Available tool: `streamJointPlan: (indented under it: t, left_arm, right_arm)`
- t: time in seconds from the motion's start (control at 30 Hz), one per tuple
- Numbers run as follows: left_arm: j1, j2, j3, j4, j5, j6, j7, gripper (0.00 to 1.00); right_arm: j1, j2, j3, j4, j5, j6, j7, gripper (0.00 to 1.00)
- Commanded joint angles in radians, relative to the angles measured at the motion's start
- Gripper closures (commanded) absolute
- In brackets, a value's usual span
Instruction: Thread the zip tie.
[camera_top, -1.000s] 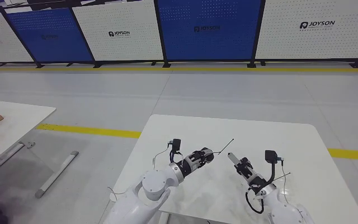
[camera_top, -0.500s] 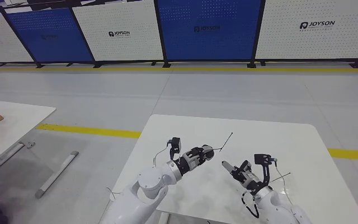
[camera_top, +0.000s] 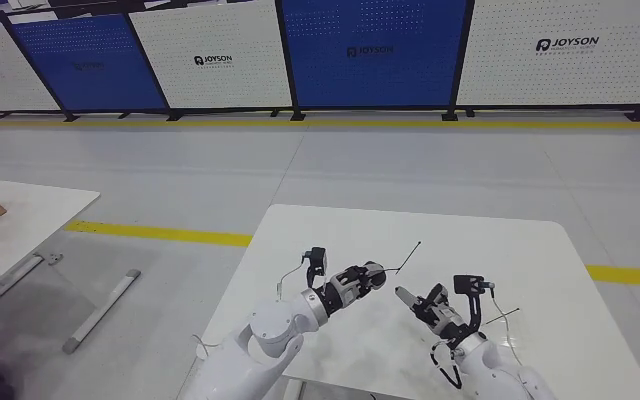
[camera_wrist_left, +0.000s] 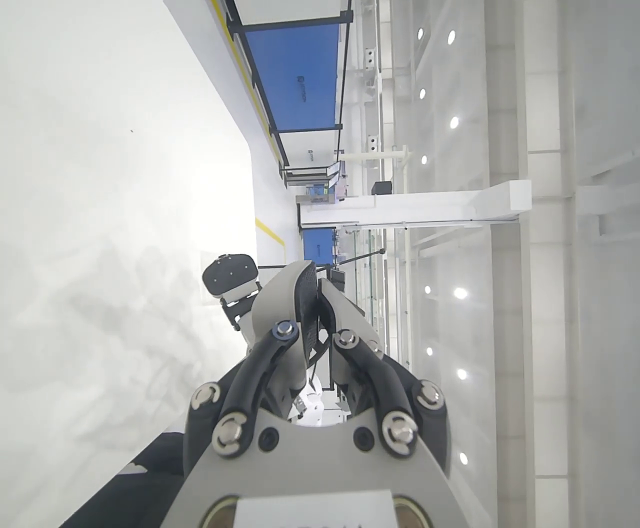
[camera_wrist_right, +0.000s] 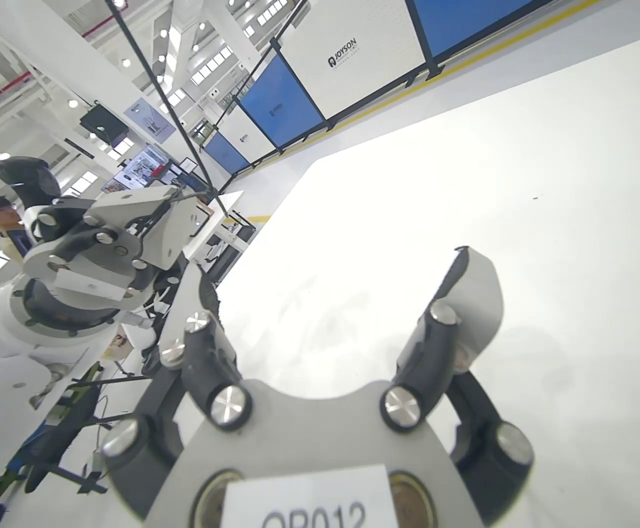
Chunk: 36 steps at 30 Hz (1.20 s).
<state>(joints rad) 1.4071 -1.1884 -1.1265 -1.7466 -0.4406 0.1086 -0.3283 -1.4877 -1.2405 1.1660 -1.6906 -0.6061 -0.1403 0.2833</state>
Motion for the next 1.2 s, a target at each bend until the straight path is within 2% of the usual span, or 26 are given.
streamJointPlan:
  t: [0.0, 0.07, 0.1, 0.2, 0.47, 0.53, 0.73, 0.9, 1.17]
  left_arm:
    - [-0.001, 0.000, 0.002, 0.000, 0.001, 0.000, 0.000, 1.00]
    - [-0.002, 0.000, 0.007, -0.002, 0.003, 0.001, -0.006, 1.00]
    - [-0.002, 0.000, 0.009, -0.002, 0.002, 0.003, -0.008, 1.00]
    - [-0.003, -0.001, 0.016, 0.001, 0.004, 0.006, -0.014, 1.00]
    - [-0.004, 0.001, 0.027, 0.005, 0.011, 0.014, -0.044, 1.00]
    - [-0.005, 0.002, 0.027, 0.006, 0.013, 0.014, -0.045, 1.00]
    - [-0.006, 0.003, 0.029, 0.007, 0.014, 0.011, -0.047, 1.00]
    - [-0.007, 0.003, 0.030, 0.012, 0.017, 0.007, -0.045, 1.00]
    - [-0.011, 0.003, 0.031, 0.018, 0.012, 0.002, -0.039, 1.00]
  right_arm:
    - [0.001, 0.001, 0.000, -0.002, -0.007, -0.001, 0.007, 0.52]
    - [0.001, 0.001, -0.002, -0.006, -0.015, 0.000, 0.011, 0.57]
    - [0.002, 0.001, -0.003, -0.007, -0.018, -0.001, 0.013, 0.71]
    - [0.005, 0.001, -0.007, -0.007, -0.016, -0.021, 0.017, 0.78]
    - [0.012, 0.001, -0.011, -0.006, -0.022, -0.048, 0.003, 0.77]
    - [0.014, 0.001, -0.015, -0.005, -0.025, -0.050, 0.007, 0.78]
    - [0.024, 0.001, -0.024, -0.001, -0.024, -0.057, 0.036, 0.72]
    - [0.023, 0.002, -0.025, -0.001, -0.025, -0.083, 0.032, 0.73]
    - [0.029, 0.003, -0.028, 0.003, -0.025, -0.088, 0.041, 0.71]
